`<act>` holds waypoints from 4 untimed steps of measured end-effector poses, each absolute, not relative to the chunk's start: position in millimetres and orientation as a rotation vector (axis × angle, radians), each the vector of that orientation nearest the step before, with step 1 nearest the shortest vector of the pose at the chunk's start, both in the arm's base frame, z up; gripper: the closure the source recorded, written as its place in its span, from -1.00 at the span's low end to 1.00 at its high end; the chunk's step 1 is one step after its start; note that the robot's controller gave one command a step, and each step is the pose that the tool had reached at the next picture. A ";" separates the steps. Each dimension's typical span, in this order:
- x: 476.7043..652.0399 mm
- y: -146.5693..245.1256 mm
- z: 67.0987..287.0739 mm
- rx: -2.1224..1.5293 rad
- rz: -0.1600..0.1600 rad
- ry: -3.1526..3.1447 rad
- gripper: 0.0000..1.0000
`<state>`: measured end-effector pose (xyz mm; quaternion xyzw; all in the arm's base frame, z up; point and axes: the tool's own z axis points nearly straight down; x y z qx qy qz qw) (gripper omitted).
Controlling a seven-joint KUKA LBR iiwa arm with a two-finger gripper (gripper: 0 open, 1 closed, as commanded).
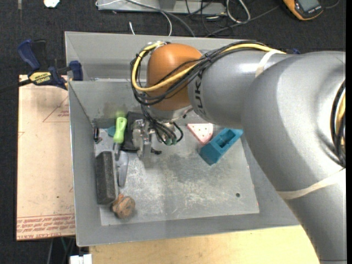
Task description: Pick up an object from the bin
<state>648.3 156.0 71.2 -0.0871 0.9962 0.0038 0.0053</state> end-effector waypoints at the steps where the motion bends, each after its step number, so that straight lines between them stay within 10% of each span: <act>1: 648.3 155.8 71.5 -0.272 0.012 3.119 1.00; 3: 646.6 135.6 132.0 -0.161 0.015 3.125 1.00; 4: 646.4 124.3 102.8 -0.154 0.016 3.122 1.00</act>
Offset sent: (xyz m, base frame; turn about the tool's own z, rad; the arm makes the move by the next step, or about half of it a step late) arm -0.0147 -0.0324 0.1811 0.1032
